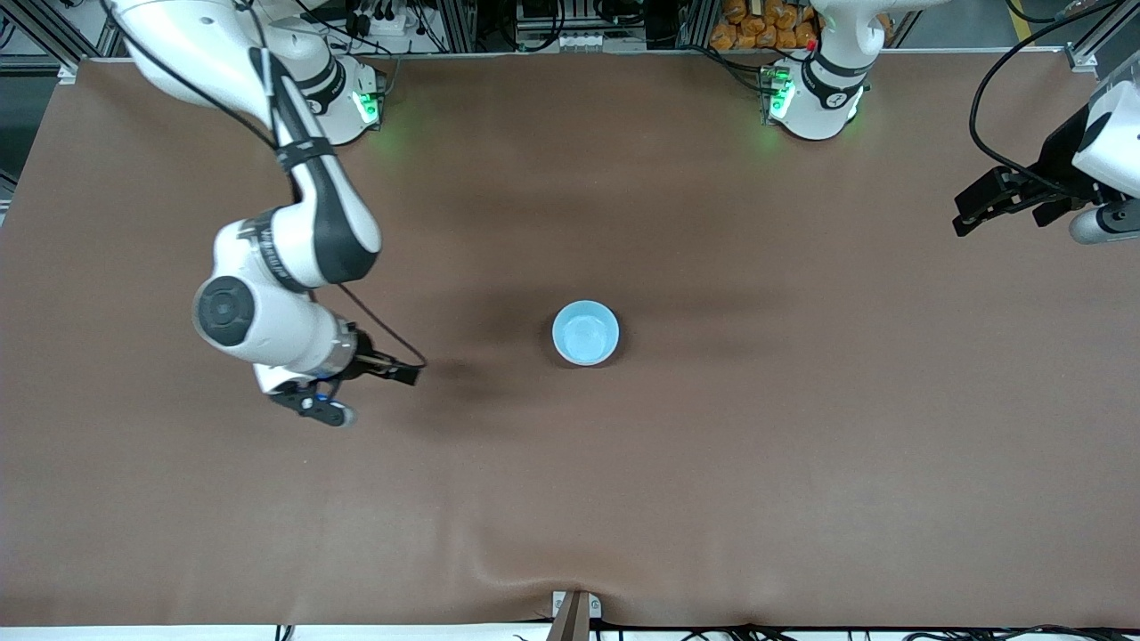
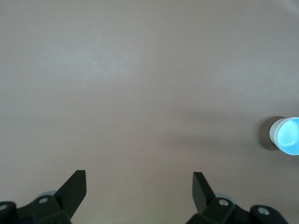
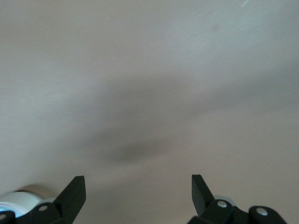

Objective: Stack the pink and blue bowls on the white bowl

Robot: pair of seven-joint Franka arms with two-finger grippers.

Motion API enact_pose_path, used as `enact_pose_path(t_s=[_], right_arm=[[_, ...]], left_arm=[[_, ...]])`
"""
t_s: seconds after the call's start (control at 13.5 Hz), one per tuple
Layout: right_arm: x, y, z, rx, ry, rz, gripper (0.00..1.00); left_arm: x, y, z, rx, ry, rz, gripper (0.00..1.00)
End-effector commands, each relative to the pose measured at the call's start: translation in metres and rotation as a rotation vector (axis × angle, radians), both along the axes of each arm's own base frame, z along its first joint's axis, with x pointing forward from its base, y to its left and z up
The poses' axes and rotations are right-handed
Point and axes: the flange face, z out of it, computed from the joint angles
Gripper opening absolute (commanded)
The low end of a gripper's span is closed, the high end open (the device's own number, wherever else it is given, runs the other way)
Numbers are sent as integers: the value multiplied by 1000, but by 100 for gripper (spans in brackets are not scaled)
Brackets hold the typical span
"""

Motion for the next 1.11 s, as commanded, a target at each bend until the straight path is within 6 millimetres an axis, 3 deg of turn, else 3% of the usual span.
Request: enact_pose_path(t_s=[0.0, 0.22, 0.44, 0.67, 0.81, 1.04], right_arm=[[-27, -60, 15, -17, -3, 116, 100], [-51, -112, 27, -14, -8, 164, 100], [-88, -151, 45, -38, -18, 246, 100], [-104, -210, 78, -18, -19, 294, 100], [-104, -218, 116, -22, -39, 279, 100], [-92, -222, 208, -54, -21, 253, 100]], left_arm=[[-1, 1, 2, -15, 6, -16, 100], [-1, 1, 5, -15, 0, -15, 100], [-2, 1, 6, -15, -2, -15, 100], [-4, 1, 6, -14, 0, -15, 100], [-3, 1, 4, -14, 6, -15, 100], [-4, 0, 6, -14, 4, -18, 100]])
